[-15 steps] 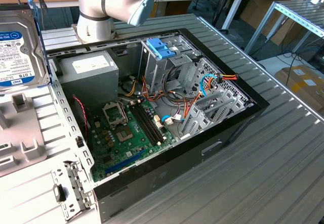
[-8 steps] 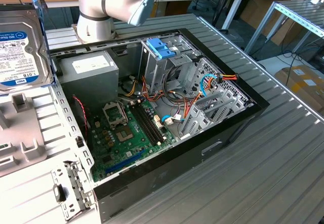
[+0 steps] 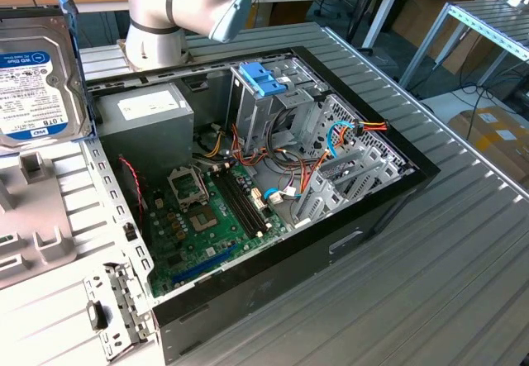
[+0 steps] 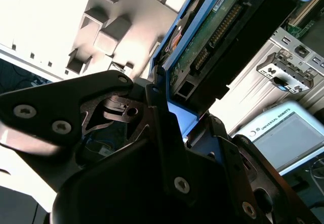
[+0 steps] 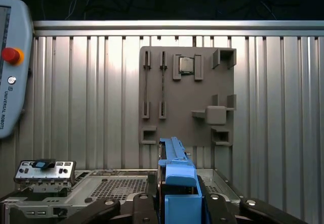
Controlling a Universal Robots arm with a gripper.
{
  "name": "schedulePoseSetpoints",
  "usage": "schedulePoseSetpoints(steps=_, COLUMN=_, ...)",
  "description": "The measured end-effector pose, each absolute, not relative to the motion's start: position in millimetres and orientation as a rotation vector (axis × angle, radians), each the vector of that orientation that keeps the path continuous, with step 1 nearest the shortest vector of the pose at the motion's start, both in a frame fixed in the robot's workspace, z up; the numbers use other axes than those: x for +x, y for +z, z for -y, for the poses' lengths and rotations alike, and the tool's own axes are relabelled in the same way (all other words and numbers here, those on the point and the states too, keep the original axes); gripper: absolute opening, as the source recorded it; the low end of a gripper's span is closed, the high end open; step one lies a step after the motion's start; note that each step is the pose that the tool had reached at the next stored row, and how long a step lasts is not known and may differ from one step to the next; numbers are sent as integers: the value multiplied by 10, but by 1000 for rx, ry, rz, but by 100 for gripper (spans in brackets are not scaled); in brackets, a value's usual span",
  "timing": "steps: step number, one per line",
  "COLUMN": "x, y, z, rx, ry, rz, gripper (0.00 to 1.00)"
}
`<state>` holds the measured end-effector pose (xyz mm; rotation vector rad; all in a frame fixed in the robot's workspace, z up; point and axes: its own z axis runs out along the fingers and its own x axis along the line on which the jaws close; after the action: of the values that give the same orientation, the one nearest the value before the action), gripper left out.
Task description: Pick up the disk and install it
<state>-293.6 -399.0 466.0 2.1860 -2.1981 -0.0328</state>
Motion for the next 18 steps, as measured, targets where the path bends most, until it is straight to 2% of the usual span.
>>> schedulePoseSetpoints(steps=18, x=-2822, y=4644, z=3990, rx=2186, ry=-32, rz=2198, gripper=37)
